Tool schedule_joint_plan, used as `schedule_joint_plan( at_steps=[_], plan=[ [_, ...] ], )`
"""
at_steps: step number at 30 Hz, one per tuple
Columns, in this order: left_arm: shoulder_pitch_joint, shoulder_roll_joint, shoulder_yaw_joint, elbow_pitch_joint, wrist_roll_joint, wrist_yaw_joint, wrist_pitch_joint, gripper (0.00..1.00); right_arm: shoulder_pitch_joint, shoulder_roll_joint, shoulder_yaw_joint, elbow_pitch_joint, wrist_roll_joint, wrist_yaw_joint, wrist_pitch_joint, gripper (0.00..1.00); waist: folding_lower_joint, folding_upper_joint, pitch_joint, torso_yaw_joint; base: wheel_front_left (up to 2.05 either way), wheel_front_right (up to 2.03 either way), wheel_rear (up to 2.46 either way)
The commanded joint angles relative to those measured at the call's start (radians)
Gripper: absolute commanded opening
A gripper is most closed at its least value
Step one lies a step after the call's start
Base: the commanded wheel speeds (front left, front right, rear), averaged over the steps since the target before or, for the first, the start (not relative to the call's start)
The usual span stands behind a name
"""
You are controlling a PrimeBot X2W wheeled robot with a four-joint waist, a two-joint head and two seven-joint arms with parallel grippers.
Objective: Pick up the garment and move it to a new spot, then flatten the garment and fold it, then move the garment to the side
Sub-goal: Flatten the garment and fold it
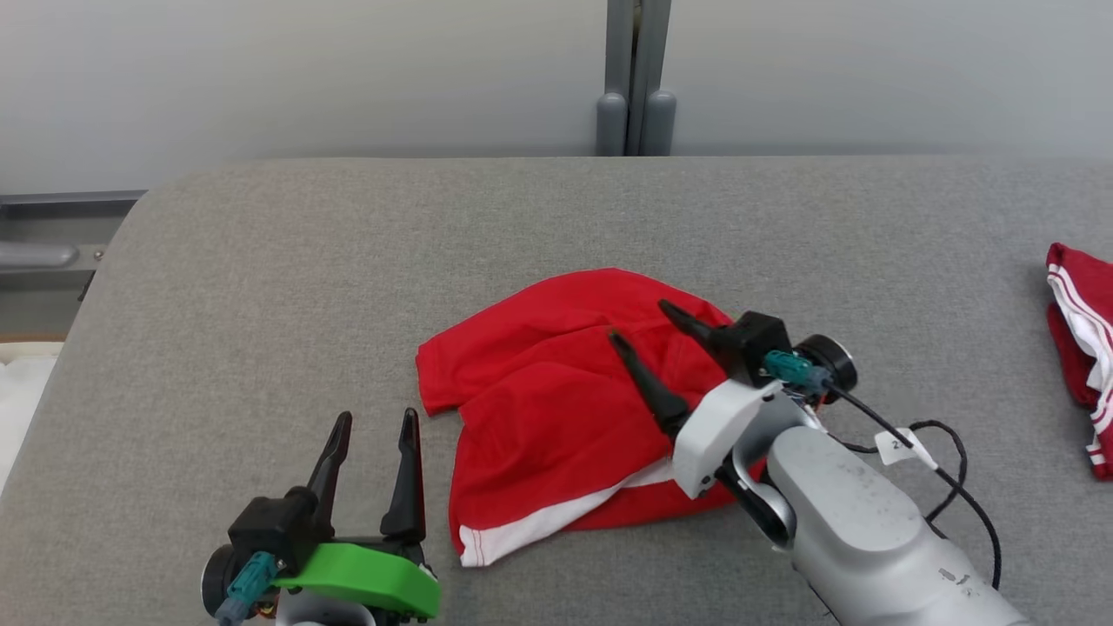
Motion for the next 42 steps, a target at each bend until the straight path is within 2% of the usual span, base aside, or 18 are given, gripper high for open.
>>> schedule_joint_plan(
  at_steps=[1,9,17,28,42],
  plan=[
    [0.003,0.002,-0.002,0.001,0.008,0.005,0.000,1.00,0.027,-0.004,-0.047,-0.014,-0.030,-0.001,-0.003,1.00,0.0000,0.0000,-0.017,-0.024,0.00,0.00,0.00],
    [0.023,0.002,0.014,0.013,0.015,0.004,0.000,1.00,0.208,-0.004,-0.350,-0.162,-0.180,-0.001,-0.004,1.00,0.0000,0.0000,-0.042,-0.064,0.00,0.00,0.00],
    [0.055,0.002,0.051,0.018,0.016,0.012,0.000,1.00,0.377,-0.003,-0.535,-0.341,-0.233,-0.001,-0.004,1.00,0.0000,0.0000,-0.049,-0.070,0.00,0.00,0.00],
    [0.104,0.002,0.082,0.010,0.001,0.016,0.000,1.00,0.525,-0.003,-0.604,-0.417,-0.197,-0.001,-0.004,1.00,0.0000,0.0000,-0.058,-0.065,0.00,0.00,0.00],
    [0.114,0.002,0.077,0.009,0.004,0.018,0.000,1.00,0.528,-0.003,-0.583,-0.400,-0.208,-0.001,-0.004,1.00,0.0000,0.0000,-0.064,-0.068,0.00,0.00,0.00]
  ],
)
